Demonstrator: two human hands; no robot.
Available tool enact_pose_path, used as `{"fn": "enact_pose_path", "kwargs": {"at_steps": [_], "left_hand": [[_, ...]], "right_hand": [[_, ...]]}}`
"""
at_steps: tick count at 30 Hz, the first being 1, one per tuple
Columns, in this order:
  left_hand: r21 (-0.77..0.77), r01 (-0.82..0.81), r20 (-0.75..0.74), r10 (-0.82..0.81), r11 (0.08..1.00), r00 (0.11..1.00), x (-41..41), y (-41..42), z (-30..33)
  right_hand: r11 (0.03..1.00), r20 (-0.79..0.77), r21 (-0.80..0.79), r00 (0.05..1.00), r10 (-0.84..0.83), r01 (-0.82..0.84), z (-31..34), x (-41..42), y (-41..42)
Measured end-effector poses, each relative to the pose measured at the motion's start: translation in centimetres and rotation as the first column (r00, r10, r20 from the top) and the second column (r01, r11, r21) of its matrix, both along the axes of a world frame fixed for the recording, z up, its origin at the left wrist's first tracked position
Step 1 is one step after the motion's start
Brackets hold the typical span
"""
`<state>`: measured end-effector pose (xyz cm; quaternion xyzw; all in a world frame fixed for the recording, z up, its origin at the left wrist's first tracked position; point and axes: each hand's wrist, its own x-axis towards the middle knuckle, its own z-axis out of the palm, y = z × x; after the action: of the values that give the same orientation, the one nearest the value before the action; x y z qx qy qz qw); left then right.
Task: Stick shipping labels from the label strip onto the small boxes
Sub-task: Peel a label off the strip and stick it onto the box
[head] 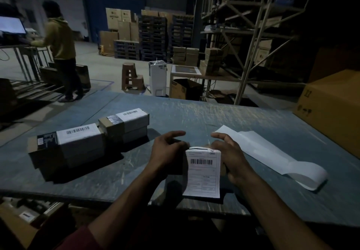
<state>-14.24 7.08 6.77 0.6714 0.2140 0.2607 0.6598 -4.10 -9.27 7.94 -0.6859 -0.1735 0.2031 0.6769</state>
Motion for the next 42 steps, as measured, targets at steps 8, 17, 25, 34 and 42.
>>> {"fn": "enact_pose_path", "kwargs": {"at_steps": [8, 17, 25, 34, 42], "left_hand": [[0.053, 0.050, -0.001, -0.050, 0.997, 0.999, -0.6, -0.3, 0.8], [-0.049, 0.390, 0.149, -0.379, 0.920, 0.913, -2.2, 1.4, 1.4], [-0.039, 0.192, 0.163, -0.183, 0.981, 0.969, -1.3, 2.7, 1.1], [-0.356, 0.140, -0.133, -0.199, 0.924, 0.971, -1.3, 2.5, 3.0], [-0.144, 0.264, -0.327, -0.298, 0.954, 0.897, -1.5, 3.5, 3.6]], "right_hand": [[0.999, 0.041, 0.033, 0.999, 0.019, -0.021, 0.7, -0.7, -0.1], [0.988, -0.197, -0.145, 0.977, -0.085, 0.057, 1.6, 1.7, -0.6], [0.990, 0.008, -0.089, 0.994, 0.113, -0.111, 1.9, 2.2, -1.6], [0.844, 0.751, -0.530, 0.414, 0.514, -0.086, 0.5, 2.9, -4.1], [0.937, 0.744, -0.311, 0.573, 0.345, -0.161, -0.1, 3.2, -3.4]]}}
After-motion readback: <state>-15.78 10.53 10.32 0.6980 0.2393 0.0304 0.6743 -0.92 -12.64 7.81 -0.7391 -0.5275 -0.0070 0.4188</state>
